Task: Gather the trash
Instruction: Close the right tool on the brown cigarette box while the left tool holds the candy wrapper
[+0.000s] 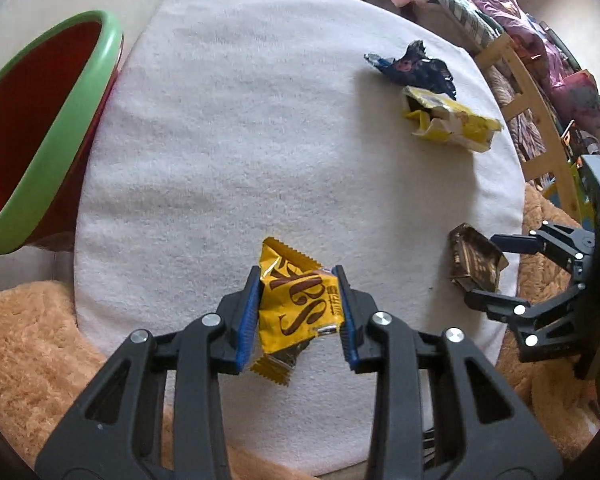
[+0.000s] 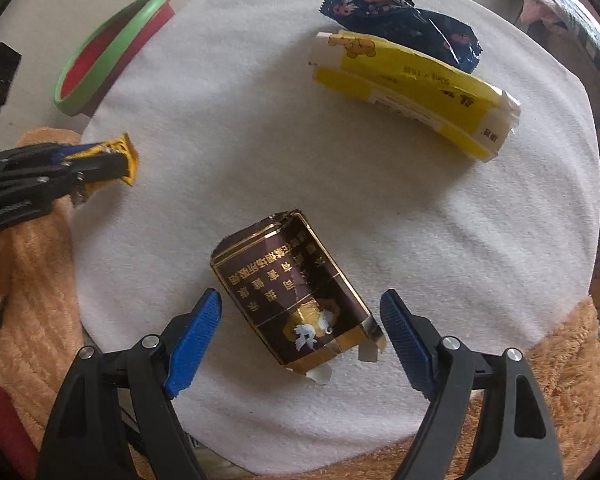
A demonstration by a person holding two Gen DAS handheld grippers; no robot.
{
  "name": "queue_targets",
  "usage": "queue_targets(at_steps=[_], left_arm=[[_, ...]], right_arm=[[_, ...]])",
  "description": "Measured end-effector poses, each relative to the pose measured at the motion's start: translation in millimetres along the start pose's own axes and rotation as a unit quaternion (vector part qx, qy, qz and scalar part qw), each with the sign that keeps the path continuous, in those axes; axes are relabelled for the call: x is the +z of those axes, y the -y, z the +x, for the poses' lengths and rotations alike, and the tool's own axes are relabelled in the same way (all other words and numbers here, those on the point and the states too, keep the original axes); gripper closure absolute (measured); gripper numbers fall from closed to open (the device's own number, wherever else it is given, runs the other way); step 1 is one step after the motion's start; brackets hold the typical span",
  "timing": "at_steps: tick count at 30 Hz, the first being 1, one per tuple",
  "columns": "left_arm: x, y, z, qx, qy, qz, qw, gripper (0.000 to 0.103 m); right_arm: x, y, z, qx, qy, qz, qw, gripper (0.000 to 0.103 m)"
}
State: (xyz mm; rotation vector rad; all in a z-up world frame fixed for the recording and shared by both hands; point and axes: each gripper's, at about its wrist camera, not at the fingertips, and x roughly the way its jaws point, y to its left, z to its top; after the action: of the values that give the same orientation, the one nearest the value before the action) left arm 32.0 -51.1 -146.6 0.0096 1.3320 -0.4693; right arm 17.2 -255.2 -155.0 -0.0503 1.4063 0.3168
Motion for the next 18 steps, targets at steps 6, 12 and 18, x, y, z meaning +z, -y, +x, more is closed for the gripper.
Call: queue_targets(at_steps=[6,12,18], left_arm=[[7,4,3,0.008,-0.004,0.005,0.9999,0.059],[9,6,3,0.009,0.000,0.006,0.9999,0.049],[9,8,1,0.012,0.008,0.007,0.9999,0.039]], right_arm=[[-3,0,-5,0.006,0.009,0.006,1.000,0.043],[1,-8,-2,0.011,0.014,0.008,1.000,0.042],[-3,-7,-1,0.016,0.018,0.022,0.999,0.041]])
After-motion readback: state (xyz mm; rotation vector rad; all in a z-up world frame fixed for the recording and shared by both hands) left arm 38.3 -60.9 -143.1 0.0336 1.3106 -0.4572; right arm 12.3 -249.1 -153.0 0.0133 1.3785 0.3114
